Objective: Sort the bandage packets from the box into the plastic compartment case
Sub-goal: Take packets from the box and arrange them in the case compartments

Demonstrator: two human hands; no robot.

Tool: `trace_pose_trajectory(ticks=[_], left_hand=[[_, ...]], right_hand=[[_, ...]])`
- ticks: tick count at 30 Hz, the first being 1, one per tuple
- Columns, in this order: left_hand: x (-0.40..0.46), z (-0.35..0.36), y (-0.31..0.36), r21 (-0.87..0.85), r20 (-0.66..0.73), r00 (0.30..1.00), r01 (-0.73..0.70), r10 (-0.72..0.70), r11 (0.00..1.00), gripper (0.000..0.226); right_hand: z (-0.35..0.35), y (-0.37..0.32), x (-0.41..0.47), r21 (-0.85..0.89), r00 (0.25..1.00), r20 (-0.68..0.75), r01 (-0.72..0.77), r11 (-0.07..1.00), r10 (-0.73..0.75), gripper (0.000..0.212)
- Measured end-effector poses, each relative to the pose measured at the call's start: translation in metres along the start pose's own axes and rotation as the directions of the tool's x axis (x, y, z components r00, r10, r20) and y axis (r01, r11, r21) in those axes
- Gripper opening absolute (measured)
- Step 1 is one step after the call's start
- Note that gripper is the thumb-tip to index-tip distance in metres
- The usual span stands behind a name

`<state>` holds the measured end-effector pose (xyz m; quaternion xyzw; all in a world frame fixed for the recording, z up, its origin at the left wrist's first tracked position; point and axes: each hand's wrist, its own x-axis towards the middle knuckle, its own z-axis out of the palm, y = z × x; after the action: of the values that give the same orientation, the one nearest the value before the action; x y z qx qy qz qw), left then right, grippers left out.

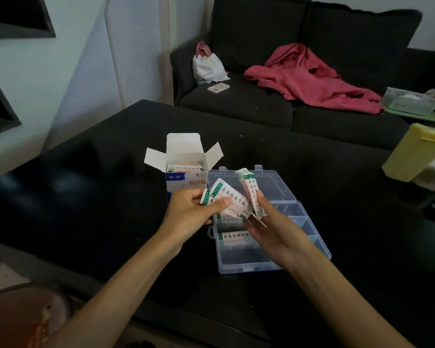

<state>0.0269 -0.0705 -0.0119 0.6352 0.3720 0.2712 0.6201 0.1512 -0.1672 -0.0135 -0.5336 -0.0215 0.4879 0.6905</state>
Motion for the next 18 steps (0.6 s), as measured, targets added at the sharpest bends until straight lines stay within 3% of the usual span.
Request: trace_pose_trajectory(ticks=[4,9,15,18], left_hand=[[0.001,-0.003,0.000,-0.029,0.034,0.999,0.020,-0.019,0.999,0.008],[0.000,-0.005,0.003,-0.068,0.132,0.990,0.066,-0.056,0.995,0.012],[0.001,-0.005,0.004,-0.046,0.177,0.982,0.075,-0.066,0.996,0.013],[0.002,-0.005,0.004,-0.045,0.186,0.978,0.108,-0.098,0.993,0.016]], right_hand=[[-0.007,-0.008,0.003,0.093,0.997,0.068,0.027,0.995,-0.034,0.023],[-0.010,-0.015,0.004,-0.144,0.987,0.098,0.144,0.979,-0.131,0.030],[-0.013,-0.023,0.000,-0.231,0.976,0.138,0.197,0.953,-0.169,0.029],[-0.011,-0.018,-0.001,-0.417,0.950,0.142,0.312,0.854,-0.278,0.019]])
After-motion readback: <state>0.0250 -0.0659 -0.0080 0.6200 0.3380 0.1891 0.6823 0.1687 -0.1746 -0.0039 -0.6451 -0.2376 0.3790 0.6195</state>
